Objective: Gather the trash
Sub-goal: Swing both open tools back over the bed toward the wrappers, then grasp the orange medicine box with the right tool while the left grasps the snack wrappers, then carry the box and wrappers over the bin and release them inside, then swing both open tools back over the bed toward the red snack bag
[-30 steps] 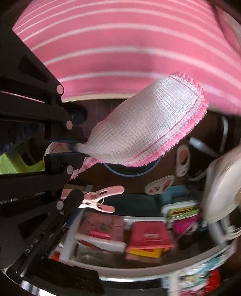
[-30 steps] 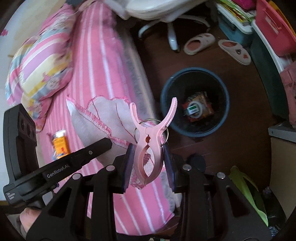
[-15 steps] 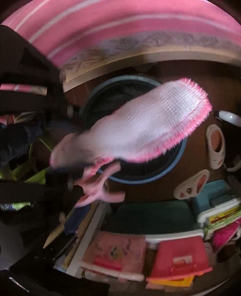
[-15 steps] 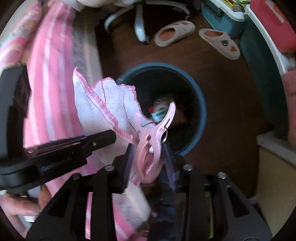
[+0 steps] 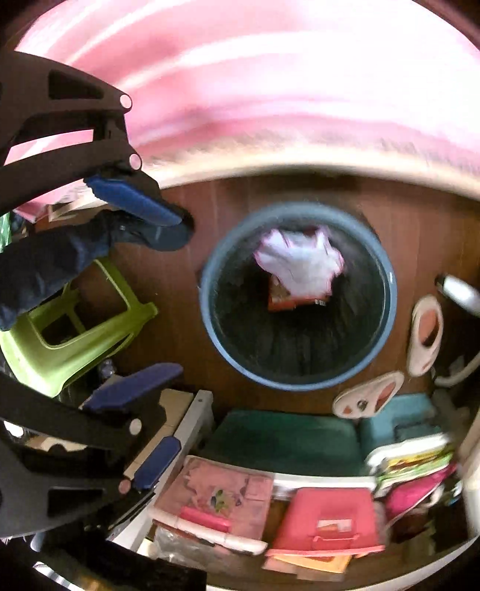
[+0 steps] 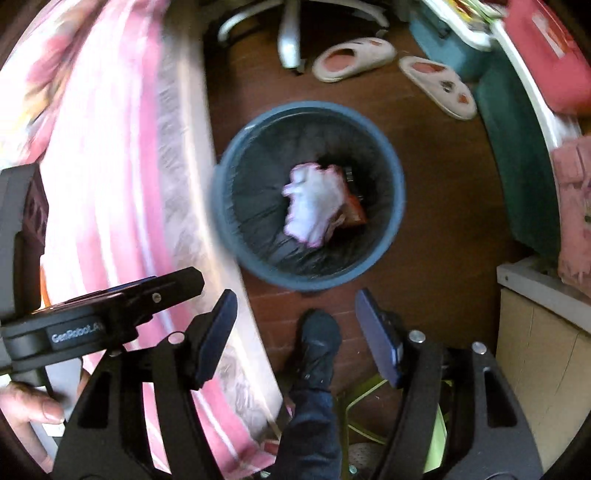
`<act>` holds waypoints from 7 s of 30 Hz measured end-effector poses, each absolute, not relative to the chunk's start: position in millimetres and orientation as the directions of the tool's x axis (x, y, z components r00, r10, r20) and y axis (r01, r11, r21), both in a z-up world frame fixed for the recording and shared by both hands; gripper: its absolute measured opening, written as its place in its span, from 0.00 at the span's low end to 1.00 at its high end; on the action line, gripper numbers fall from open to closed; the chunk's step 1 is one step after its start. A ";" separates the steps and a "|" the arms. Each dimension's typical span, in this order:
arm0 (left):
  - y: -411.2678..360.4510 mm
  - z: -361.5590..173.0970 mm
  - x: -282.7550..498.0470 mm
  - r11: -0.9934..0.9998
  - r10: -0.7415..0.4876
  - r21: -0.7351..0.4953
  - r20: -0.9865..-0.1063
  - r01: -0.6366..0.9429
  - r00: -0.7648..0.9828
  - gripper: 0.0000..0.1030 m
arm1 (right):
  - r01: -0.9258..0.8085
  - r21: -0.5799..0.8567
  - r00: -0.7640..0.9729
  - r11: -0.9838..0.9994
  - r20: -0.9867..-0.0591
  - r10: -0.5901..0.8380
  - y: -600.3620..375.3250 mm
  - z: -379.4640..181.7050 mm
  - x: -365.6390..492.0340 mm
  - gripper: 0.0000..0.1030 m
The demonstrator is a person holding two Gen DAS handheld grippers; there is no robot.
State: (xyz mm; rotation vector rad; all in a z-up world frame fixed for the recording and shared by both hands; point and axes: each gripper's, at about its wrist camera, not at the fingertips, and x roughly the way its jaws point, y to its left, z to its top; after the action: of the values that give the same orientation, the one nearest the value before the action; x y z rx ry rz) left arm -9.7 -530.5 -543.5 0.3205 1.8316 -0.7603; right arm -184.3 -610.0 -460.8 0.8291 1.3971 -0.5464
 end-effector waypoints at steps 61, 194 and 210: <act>106.2 -518.9 276.4 0.805 -0.453 -0.371 -0.888 -0.463 -0.075 0.84 | 0.242 0.157 -0.034 0.958 -0.985 0.170 -161.4 -463.0 264.1 0.76; -86.8 -394.3 213.7 0.903 -0.424 -0.426 -0.905 0.055 -0.046 0.78 | 0.320 0.275 0.305 0.907 -0.936 0.176 -277.1 -363.2 105.6 0.77; -53.6 -428.8 381.9 0.954 -0.260 -0.236 -0.959 0.186 0.115 0.78 | 0.279 0.308 0.349 0.910 -0.915 0.203 -224.4 -391.6 248.1 0.77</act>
State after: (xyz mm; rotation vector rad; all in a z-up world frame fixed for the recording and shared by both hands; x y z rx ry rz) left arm 381.9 -53.6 -428.8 -0.0621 1.4186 -0.3271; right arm 248.1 -224.4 -391.6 0.4543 1.2260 -0.0516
